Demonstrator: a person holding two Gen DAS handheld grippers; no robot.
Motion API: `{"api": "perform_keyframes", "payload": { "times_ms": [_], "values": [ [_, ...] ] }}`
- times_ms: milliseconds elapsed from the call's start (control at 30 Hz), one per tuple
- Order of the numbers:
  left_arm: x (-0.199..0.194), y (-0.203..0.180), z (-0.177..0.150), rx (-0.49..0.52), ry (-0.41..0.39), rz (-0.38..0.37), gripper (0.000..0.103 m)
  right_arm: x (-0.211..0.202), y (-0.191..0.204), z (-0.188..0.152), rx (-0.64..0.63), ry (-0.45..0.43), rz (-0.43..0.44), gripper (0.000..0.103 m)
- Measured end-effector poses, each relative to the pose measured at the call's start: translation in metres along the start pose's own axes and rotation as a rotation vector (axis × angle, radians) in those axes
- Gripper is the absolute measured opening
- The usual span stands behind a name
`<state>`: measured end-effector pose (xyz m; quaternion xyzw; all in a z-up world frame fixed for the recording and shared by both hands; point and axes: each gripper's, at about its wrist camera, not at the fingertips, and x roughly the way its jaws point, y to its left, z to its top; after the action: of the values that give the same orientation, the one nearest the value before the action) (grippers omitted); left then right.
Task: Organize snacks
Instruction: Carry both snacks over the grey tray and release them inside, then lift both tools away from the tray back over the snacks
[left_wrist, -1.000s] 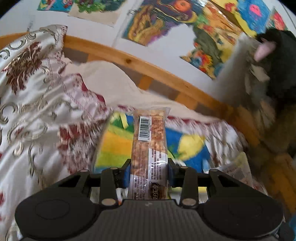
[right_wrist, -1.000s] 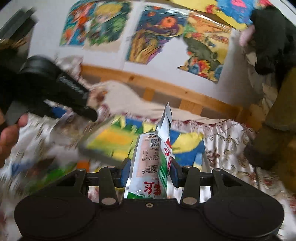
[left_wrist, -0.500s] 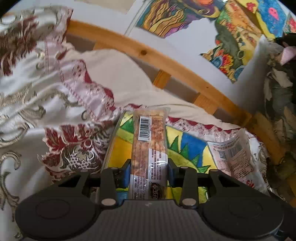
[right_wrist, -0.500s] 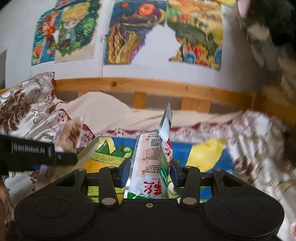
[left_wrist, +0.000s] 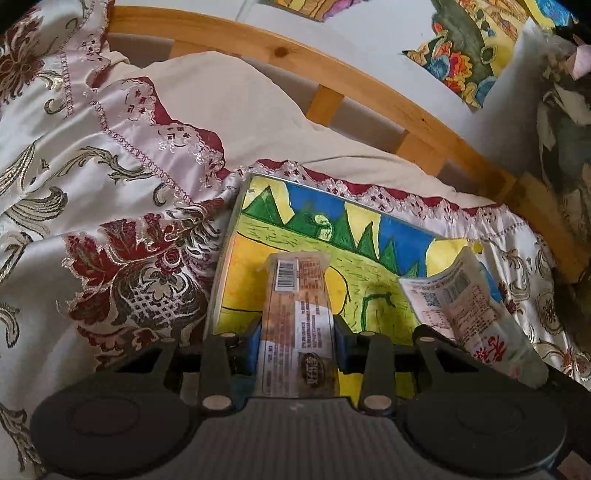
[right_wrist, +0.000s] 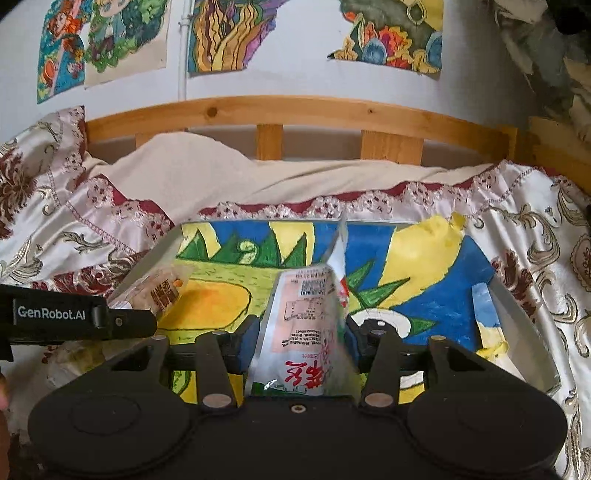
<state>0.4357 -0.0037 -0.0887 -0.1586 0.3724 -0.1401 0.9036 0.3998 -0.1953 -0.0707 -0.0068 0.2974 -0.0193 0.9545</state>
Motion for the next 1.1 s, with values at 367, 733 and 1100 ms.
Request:
{"api": "perform_keyframes", "payload": {
  "times_ms": [367, 733, 1100],
  "values": [
    [-0.003, -0.003, 0.001, 0.002, 0.006, -0.006, 0.059, -0.006, 0.002, 0.001, -0.023, -0.007, -0.054, 0.065],
    [-0.071, -0.031, 0.011, 0.065, -0.154, 0.095, 0.091, -0.077, -0.029, 0.027, 0.068, -0.125, -0.070, 0.092],
    [-0.150, -0.070, -0.026, 0.134, -0.299, 0.198, 0.102, -0.174, -0.057, 0.012, 0.051, -0.269, -0.050, 0.102]
  ]
}}
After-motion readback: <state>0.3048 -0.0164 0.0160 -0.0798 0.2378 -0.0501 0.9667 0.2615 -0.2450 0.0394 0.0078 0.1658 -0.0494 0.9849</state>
